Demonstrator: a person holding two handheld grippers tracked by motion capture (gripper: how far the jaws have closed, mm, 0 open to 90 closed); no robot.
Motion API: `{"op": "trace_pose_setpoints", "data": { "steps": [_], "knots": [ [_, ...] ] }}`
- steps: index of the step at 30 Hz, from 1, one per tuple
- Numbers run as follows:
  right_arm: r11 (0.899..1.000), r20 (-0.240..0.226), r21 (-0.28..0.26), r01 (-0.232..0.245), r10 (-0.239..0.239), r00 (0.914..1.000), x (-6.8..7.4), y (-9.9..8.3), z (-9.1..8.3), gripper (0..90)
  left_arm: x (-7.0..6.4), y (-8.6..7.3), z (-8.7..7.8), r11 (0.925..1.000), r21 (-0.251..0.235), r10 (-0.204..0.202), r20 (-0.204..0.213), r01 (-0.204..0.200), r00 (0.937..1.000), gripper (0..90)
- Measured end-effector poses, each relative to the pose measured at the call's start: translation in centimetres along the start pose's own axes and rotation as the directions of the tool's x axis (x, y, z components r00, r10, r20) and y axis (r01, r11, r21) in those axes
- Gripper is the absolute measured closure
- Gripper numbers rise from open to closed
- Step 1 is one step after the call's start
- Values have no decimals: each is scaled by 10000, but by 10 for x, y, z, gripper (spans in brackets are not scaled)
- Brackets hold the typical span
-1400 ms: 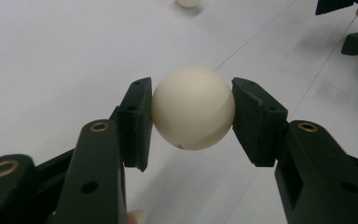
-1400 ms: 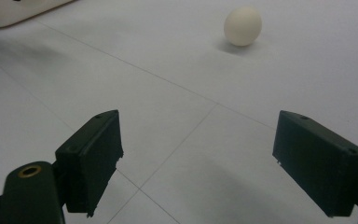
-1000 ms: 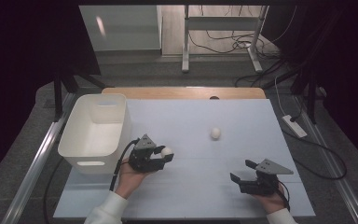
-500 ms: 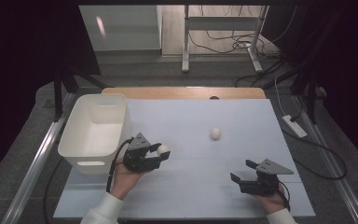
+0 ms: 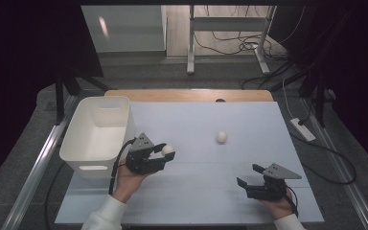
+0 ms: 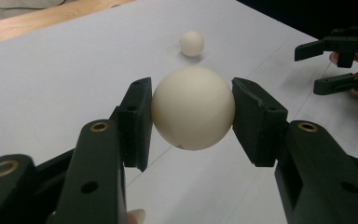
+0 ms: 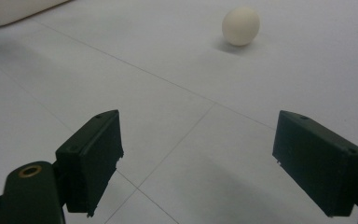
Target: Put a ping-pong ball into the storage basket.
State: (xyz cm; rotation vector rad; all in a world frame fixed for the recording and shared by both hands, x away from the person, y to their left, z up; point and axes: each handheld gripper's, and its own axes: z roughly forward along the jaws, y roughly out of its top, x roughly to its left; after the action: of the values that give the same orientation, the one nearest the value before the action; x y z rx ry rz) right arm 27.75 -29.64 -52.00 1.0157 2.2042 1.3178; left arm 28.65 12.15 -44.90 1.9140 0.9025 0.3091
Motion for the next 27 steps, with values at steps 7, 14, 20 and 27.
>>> {"op": "trace_pose_setpoints", "data": {
  "steps": [7,14,20,27],
  "knots": [
    [10000,3,3,-16,16,10000,0,0,0,156,-1,5,-2,9998,-179,85,3,-85,10000,509],
    [10000,25,9,6,-6,10000,0,0,0,158,1,12,-9,9992,-381,143,-68,-146,9999,508],
    [10000,63,67,25,-25,10000,0,0,0,159,2,17,-14,9982,-575,159,-136,-167,9998,509],
    [10000,38,38,9,-9,10000,0,0,0,159,3,20,-18,9976,-653,224,-235,-239,9995,508]
  ]
}}
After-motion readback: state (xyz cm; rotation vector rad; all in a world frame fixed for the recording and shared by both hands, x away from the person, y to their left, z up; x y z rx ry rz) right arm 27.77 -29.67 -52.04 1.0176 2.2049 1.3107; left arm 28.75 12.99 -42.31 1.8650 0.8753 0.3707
